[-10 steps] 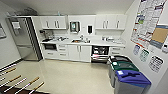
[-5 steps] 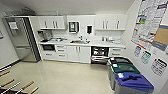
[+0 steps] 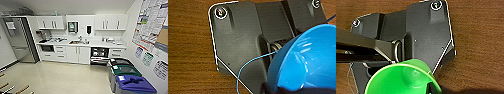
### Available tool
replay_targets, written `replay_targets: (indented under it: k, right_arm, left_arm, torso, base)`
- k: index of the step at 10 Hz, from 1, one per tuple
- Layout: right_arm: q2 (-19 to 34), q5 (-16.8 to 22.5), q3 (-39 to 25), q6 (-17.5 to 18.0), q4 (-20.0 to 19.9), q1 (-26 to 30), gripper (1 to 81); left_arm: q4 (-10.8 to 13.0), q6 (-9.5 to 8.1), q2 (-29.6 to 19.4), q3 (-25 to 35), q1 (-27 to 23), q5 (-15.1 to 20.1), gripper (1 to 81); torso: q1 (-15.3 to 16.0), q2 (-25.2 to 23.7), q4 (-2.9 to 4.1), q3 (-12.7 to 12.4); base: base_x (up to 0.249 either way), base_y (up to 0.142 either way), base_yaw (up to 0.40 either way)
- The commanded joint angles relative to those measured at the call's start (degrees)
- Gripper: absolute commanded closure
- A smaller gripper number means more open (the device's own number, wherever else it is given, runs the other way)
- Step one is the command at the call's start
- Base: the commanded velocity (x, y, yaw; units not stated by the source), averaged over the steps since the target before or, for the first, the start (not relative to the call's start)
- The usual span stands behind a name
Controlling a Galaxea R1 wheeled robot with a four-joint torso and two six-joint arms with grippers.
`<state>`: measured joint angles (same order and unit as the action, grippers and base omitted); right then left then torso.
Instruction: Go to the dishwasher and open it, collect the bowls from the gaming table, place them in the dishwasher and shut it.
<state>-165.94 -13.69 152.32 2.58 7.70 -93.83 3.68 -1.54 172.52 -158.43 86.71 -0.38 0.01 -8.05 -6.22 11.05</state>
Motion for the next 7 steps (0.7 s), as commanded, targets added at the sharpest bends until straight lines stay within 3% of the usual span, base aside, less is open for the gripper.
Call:
replay_targets:
  k: [1,7]
  right_arm:
    - [0.58,2.62,-0.02,-0.04,0.21,1.67,81.1]
    - [0.58,2.62,0.07,-0.04,0.21,1.76,81.1]
  left_arm:
    - [0.54,0.13,-0.59,-0.3,-2.29,3.28,81.1]
    - [0.45,0.13,-0.51,-0.3,-2.29,3.19,81.1]
  torso:
    - [0.0,0.0,0.0,0.0]
    - [-0.01,0.0,0.0,0.0]
  base:
    - [0.131,0.0,0.0]
    - [0.132,0.0,0.0]
